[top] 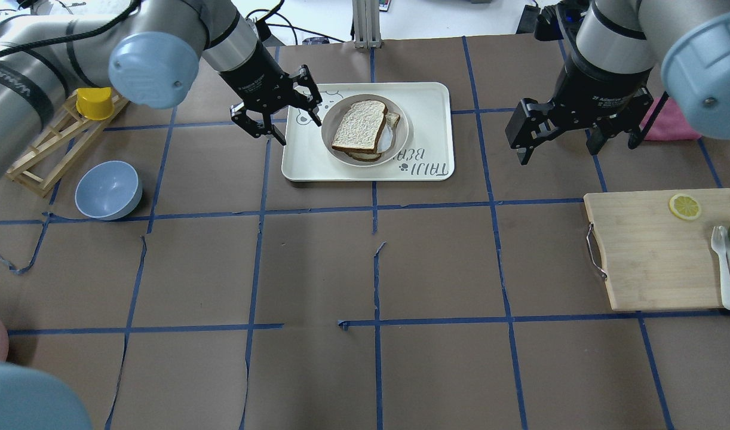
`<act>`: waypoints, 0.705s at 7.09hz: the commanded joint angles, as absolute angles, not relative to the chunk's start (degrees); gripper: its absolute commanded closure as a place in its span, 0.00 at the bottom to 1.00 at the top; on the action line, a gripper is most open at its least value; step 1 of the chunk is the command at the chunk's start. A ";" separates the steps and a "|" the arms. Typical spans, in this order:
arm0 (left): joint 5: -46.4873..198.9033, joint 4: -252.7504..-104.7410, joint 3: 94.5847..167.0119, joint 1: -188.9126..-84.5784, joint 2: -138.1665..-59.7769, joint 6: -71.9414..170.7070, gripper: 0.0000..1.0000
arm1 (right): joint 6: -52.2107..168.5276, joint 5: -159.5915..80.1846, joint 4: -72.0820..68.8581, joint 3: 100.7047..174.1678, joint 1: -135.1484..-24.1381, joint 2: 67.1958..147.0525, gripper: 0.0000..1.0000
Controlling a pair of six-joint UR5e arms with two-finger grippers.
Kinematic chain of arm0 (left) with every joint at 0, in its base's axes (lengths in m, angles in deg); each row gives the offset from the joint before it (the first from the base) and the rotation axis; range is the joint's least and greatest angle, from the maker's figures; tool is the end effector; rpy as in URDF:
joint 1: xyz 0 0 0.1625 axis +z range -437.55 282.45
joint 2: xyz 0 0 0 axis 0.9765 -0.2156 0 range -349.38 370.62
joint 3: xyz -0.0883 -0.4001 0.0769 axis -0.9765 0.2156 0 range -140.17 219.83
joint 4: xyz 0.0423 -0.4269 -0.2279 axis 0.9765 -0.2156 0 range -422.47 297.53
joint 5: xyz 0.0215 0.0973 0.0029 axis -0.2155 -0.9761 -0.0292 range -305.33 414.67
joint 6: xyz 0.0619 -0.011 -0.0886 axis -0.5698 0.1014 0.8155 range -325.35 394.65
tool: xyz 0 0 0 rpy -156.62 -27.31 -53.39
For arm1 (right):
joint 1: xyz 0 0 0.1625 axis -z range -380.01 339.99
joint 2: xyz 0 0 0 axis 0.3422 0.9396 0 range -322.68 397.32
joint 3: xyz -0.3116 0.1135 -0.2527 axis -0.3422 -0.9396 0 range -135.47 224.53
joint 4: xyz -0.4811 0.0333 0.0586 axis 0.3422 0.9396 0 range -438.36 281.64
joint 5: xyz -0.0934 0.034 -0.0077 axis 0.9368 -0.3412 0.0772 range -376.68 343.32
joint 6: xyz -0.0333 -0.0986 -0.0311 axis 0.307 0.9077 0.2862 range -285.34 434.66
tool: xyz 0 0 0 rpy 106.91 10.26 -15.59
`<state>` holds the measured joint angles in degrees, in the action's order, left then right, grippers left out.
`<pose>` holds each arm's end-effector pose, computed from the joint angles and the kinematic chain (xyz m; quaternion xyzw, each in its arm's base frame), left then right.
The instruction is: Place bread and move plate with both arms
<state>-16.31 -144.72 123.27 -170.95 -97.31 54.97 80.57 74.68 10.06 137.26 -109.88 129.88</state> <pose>-0.2088 -0.6681 0.3581 0.1502 -0.9743 -0.0645 0.1551 0.1295 -0.5450 0.4660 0.0505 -0.9985 -0.0158 0.0110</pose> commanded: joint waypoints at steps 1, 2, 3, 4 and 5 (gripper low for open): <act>-19.31 -156.28 123.32 -171.15 -88.20 54.69 0.00 | 80.99 74.64 10.06 137.25 -109.92 129.87 0.00; -22.46 -159.47 123.50 -171.15 -84.95 52.52 0.00 | 80.90 74.55 9.97 137.25 -109.92 129.87 0.00; -28.84 -160.11 123.94 -171.15 -81.96 43.88 0.00 | 80.90 74.46 10.06 137.25 -109.92 129.87 0.00; -33.52 -160.11 124.20 -170.81 -79.75 31.18 0.00 | 80.90 74.46 10.15 137.25 -109.92 129.87 0.00; -35.66 -159.68 124.64 -169.93 -79.29 29.31 0.00 | 80.90 74.37 10.15 137.17 -109.92 129.87 0.00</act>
